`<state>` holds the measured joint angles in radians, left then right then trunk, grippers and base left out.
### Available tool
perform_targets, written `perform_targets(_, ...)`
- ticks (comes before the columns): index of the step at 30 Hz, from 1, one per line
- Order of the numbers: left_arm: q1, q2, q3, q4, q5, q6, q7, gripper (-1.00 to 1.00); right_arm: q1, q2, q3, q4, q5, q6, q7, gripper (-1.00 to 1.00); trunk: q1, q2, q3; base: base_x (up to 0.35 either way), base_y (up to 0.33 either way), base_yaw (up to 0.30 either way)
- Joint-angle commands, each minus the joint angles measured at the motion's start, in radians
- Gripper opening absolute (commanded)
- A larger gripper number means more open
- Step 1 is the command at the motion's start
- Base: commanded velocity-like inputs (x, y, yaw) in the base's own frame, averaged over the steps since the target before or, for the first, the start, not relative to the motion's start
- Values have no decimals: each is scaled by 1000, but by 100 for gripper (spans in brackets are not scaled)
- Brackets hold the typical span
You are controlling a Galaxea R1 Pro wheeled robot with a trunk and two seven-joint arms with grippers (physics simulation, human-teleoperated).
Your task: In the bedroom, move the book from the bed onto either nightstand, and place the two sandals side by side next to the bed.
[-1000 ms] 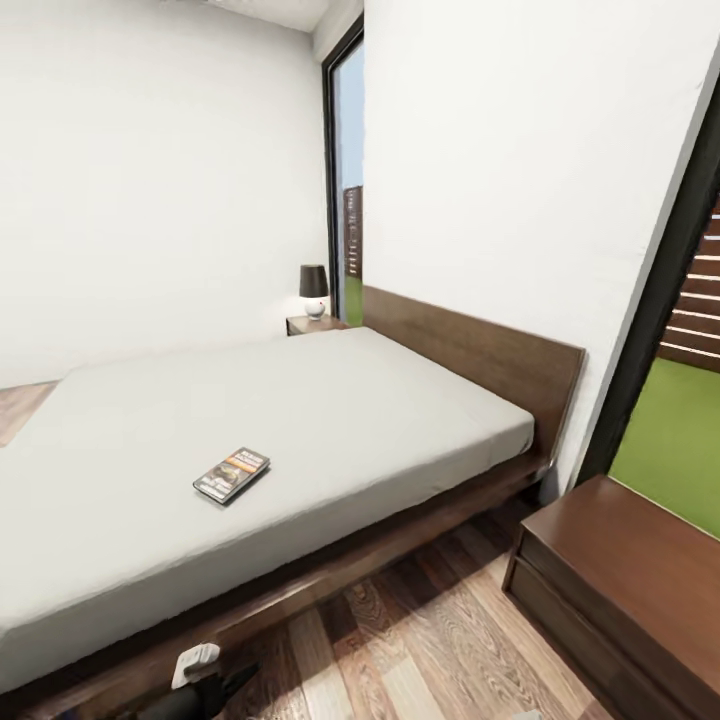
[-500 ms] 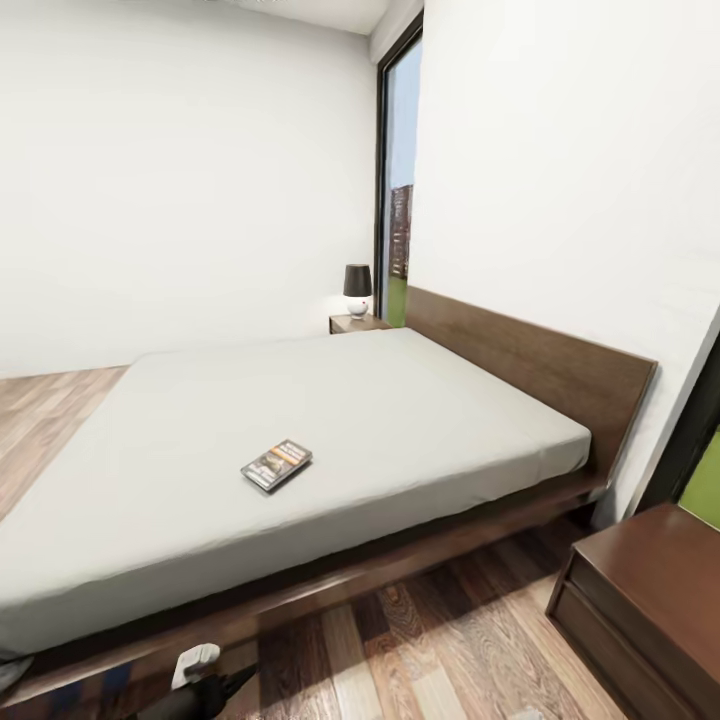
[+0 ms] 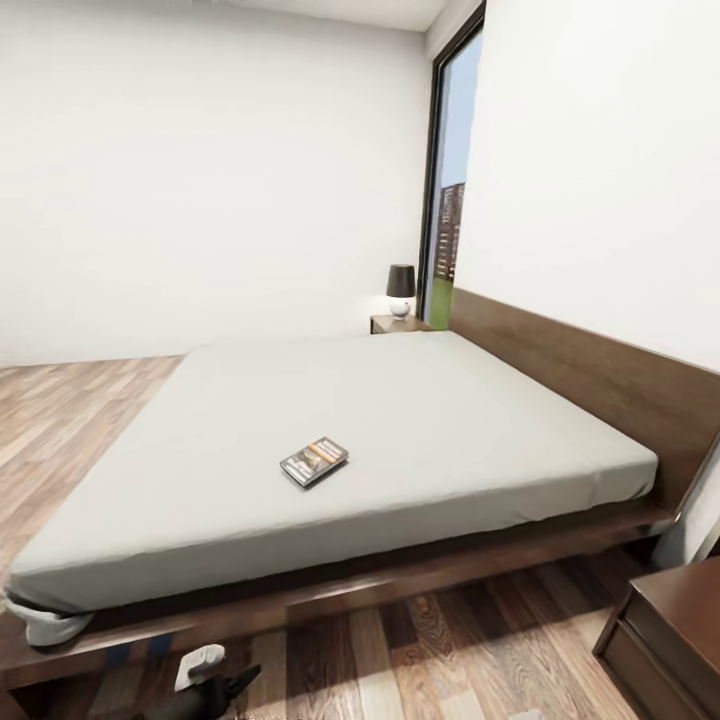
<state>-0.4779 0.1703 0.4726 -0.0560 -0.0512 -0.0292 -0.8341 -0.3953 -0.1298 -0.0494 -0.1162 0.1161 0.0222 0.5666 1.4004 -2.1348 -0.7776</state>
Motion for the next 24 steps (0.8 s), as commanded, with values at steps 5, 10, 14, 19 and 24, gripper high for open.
perform_targets(5, -1, -1, 4, 1, -6, -3, 0, 100, 0, -1, -6, -2, 10, 2, 4, 100, 0, 0, -1, 5, -8, 293)
perform_targets(10, -2, -2, 5, 1, -6, -3, 0, 100, 0, -1, -6, -2, 10, 2, 4, 100, 0, 0, -1, 1, -1, 293)
perform_targets(14, -2, -2, 5, 1, -6, -3, 0, 100, 0, -1, -6, -2, 10, 2, 4, 100, 0, 0, -1, 0, 0, 293)
perform_targets(19, -1, -3, 2, 1, -10, -3, 2, 100, 1, -1, -6, -2, 10, 2, 6, 100, 0, 0, -1, 0, -4, 215)
perform_targets(24, -2, -3, 1, 1, -31, -3, 2, 100, 0, -7, -6, -1, 8, 2, 7, 100, 0, 0, -1, 0, -92, 29)
